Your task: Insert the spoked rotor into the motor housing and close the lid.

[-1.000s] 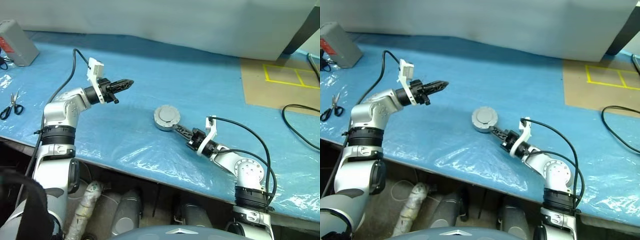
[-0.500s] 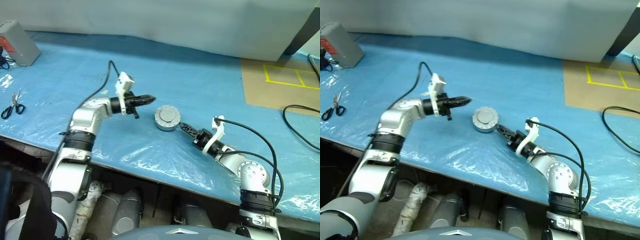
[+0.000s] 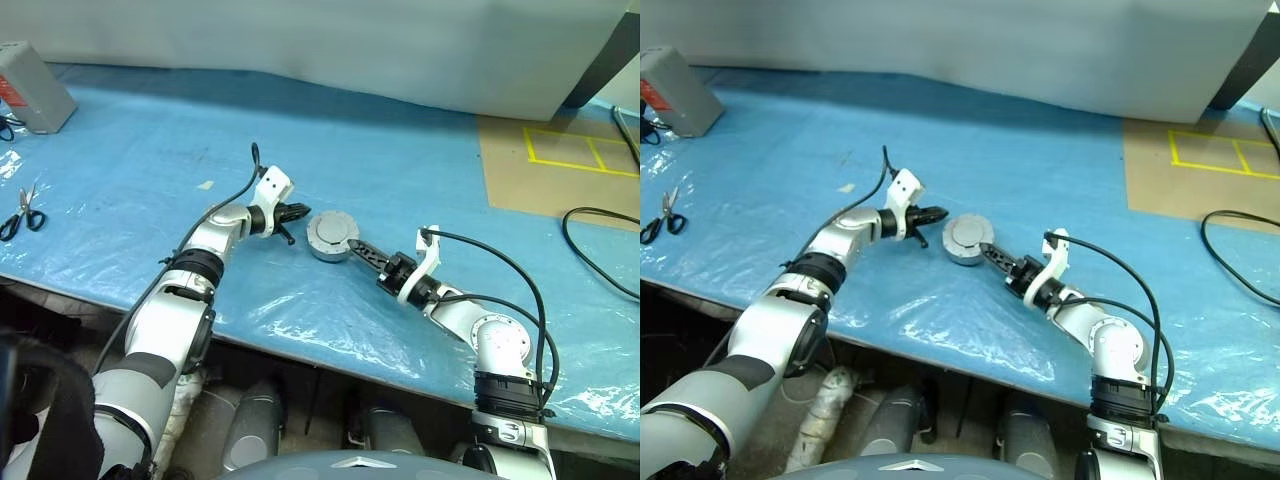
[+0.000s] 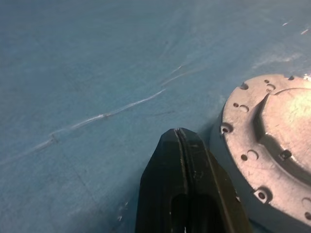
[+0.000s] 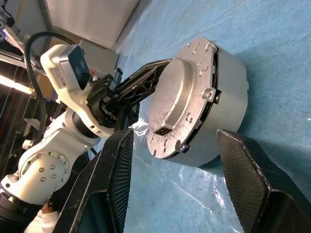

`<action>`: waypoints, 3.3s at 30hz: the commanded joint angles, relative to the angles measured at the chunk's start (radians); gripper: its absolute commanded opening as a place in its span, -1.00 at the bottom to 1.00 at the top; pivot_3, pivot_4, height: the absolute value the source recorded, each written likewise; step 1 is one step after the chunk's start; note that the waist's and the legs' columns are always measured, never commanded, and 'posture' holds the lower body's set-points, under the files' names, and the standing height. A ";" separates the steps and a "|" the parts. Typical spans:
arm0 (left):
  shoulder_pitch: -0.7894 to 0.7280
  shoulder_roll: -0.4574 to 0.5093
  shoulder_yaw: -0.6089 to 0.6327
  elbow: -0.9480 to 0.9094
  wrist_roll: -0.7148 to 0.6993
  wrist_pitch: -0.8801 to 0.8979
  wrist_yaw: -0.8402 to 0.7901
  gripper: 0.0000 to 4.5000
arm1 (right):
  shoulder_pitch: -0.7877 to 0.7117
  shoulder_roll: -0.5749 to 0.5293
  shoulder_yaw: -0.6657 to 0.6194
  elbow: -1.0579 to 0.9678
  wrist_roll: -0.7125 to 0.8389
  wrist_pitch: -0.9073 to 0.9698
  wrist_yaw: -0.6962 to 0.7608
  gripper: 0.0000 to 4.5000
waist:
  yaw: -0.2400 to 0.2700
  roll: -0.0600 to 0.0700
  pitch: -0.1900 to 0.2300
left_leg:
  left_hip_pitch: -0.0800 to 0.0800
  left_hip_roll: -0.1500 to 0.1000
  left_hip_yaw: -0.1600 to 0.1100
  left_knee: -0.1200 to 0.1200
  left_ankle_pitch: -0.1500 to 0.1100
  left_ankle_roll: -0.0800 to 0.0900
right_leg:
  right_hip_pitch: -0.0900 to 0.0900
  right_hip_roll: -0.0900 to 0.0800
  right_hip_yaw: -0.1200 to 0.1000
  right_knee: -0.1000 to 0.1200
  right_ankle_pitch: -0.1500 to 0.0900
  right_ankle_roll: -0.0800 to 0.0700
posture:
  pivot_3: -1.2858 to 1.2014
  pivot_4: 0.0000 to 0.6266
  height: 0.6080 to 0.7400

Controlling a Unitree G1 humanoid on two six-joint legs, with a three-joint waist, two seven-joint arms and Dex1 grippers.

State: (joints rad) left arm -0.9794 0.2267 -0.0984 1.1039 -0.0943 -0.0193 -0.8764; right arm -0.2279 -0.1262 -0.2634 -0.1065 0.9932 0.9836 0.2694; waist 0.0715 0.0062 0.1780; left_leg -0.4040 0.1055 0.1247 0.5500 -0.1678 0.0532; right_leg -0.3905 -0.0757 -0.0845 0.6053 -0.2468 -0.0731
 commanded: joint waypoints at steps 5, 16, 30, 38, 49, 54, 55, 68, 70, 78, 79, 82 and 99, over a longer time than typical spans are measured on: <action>-0.016 -0.031 0.022 -0.023 0.005 -0.043 -0.051 -1.00 | -0.016 0.003 0.007 -0.012 -0.001 -0.007 -0.013 0.26 | 0.002 0.000 0.000 | 0.000 0.000 0.000 0.001 0.000 0.000 | 0.000 0.000 0.000 0.000 -0.001 -0.002 | 0.03 -0.52 1.00; -0.081 -0.002 0.122 0.088 0.007 -0.019 0.097 -1.00 | -0.005 0.005 0.014 -0.011 -0.008 -0.015 -0.010 0.26 | 0.001 0.000 0.000 | 0.000 0.000 0.000 0.001 0.000 0.000 | 0.000 0.000 0.000 0.000 -0.001 -0.002 | 0.03 -0.52 1.00; -0.045 -0.048 0.152 -0.018 -0.080 0.119 -0.166 -1.00 | 0.007 -0.002 0.024 -0.007 -0.035 -0.016 -0.014 0.26 | -0.001 -0.001 0.001 | 0.000 0.000 0.000 0.001 0.000 0.001 | 0.000 0.000 0.000 0.000 -0.001 -0.003 | 0.03 -0.52 1.00; 0.020 -0.059 0.055 -0.041 0.010 0.090 -0.172 -1.00 | 0.008 -0.002 0.018 0.002 -0.057 -0.024 -0.018 0.26 | 0.004 -0.002 0.001 | 0.000 0.001 0.000 0.002 0.000 0.001 | 0.001 0.000 0.000 0.000 -0.001 -0.003 | 0.03 -0.52 1.00; 0.046 -0.068 0.039 -0.069 0.024 0.085 -0.168 -1.00 | -0.008 0.022 0.008 -0.001 -0.028 -0.025 -0.007 0.26 | 0.006 -0.002 0.001 | 0.001 0.000 0.000 0.002 -0.001 0.001 | 0.002 0.000 0.000 0.000 -0.001 -0.003 | 0.03 -0.52 1.00; 0.049 -0.073 0.040 -0.065 0.027 0.079 -0.151 -1.00 | -0.058 0.069 -0.008 0.052 -0.012 -0.038 -0.010 0.26 | 0.005 -0.001 0.001 | 0.001 0.000 0.000 0.002 -0.001 0.001 | 0.002 0.000 0.000 0.000 -0.001 -0.003 | 0.03 -0.52 1.00; 0.049 -0.073 0.040 -0.064 0.026 0.078 -0.150 -1.00 | -0.071 0.080 -0.013 0.077 -0.012 -0.040 -0.014 0.26 | 0.005 -0.001 0.001 | 0.001 0.000 0.000 0.002 -0.001 0.001 | 0.002 0.000 0.000 0.000 -0.001 -0.003 | 0.03 -0.52 1.00; 0.052 -0.068 0.037 -0.077 0.025 0.084 -0.156 -1.00 | -0.076 0.105 -0.011 0.162 -0.057 -0.075 -0.016 -0.18 | 0.003 -0.001 0.001 | 0.009 0.001 0.000 0.001 -0.002 -0.003 | 0.008 0.000 0.000 0.000 -0.001 -0.003 | 0.03 -0.52 1.00; 0.052 -0.066 0.041 -0.084 0.018 0.089 -0.166 -1.00 | -0.072 0.105 -0.004 0.154 -0.057 -0.073 -0.012 -0.42 | 0.006 -0.002 0.001 | 0.009 0.001 0.000 0.001 -0.002 -0.003 | 0.008 0.000 0.000 0.000 -0.001 -0.003 | 0.03 -0.52 1.00; 0.049 -0.053 0.060 -0.162 -0.027 0.144 -0.215 -1.00 | -0.070 0.116 0.017 0.145 -0.063 -0.073 0.000 -0.44 | 0.005 -0.002 0.001 | 0.009 0.001 0.001 -0.001 -0.002 -0.003 | 0.007 0.000 0.000 -0.002 -0.001 -0.003 | 0.03 -0.52 1.00; 0.049 -0.050 0.063 -0.181 -0.034 0.150 -0.221 -1.00 | -0.070 0.117 0.015 0.148 -0.062 -0.073 0.000 -0.44 | 0.004 -0.002 0.001 | 0.008 0.001 0.001 -0.001 -0.002 -0.003 | 0.007 0.000 0.000 -0.002 -0.001 -0.003 | 0.03 -0.52 1.00; 0.025 -0.026 0.113 -0.283 -0.113 0.237 -0.254 -1.00 | -0.076 0.120 0.004 0.168 -0.057 -0.070 -0.007 -0.44 | 0.001 -0.002 0.001 | 0.006 0.001 0.001 -0.002 -0.002 -0.003 | 0.004 0.000 0.000 -0.002 -0.002 -0.003 | 0.03 -0.52 1.00; 0.233 0.280 0.377 -0.634 -0.494 0.886 -0.240 -0.83 | -0.127 0.127 -0.088 0.038 0.210 0.049 -0.047 -0.44 | -0.009 -0.004 0.006 | -0.006 0.001 0.001 -0.007 0.003 -0.005 | -0.010 0.000 -0.001 0.000 -0.003 -0.007 | 0.03 -0.52 1.00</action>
State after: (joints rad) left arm -0.7360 0.5068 0.2404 0.5646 -0.5343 0.8374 -1.1361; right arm -0.3217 -0.0093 -0.3563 0.0427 1.1051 1.0177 0.2037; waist 0.0620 0.0025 0.1843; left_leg -0.4132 0.1066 0.1258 0.5452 -0.1648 0.0478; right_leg -0.4040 -0.0753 -0.0859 0.6074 -0.2501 -0.0801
